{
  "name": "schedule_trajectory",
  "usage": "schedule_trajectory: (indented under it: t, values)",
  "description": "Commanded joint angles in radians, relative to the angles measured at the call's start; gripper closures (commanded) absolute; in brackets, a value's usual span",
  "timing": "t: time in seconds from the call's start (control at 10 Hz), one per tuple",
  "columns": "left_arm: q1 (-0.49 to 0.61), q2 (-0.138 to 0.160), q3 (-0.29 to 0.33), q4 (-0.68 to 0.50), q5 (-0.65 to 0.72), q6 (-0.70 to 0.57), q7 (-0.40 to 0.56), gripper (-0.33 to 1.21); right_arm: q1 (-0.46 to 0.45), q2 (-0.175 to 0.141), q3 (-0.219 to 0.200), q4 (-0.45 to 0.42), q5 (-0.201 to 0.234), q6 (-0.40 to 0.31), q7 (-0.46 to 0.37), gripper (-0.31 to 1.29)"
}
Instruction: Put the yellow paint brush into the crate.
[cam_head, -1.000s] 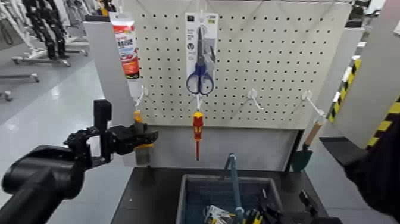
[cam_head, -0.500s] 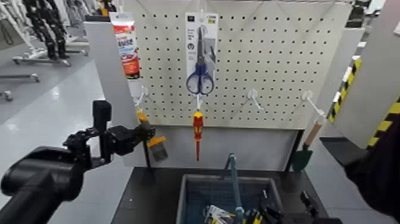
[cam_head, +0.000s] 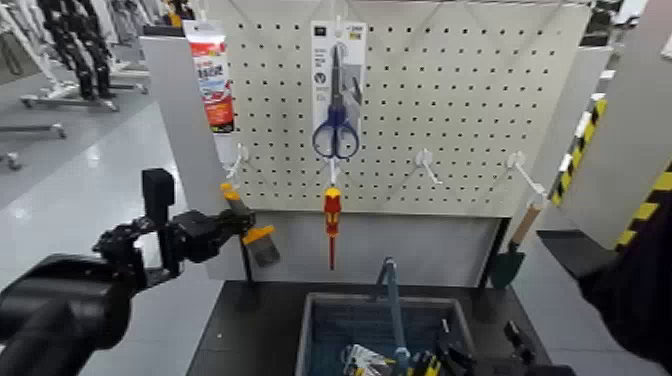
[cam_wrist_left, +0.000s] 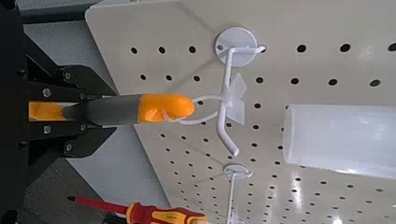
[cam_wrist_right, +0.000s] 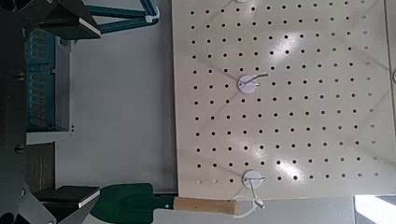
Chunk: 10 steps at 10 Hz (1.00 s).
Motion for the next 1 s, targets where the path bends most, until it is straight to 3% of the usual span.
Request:
schedule_trajectory:
  t: [0.1, 0.7, 1.0]
  values:
    - [0.098, -0.016, 0.061, -0.168, 0.003, 0.055, 0.024, 1.15, 0.002, 0.001, 0.000, 0.000, 0.000, 0.000, 0.000, 0.12]
    - [0.233, -0.059, 0.128, -0.482, 0.038, 0.200, 0.051, 1.15, 0.002, 0.004, -0.002, 0.000, 0.000, 0.000, 0.000, 0.12]
    - [0.264, -0.083, 0.097, -0.514, 0.230, 0.228, 0.071, 1.15, 0.003, 0.007, -0.002, 0.003, 0.000, -0.005, 0.000, 0.12]
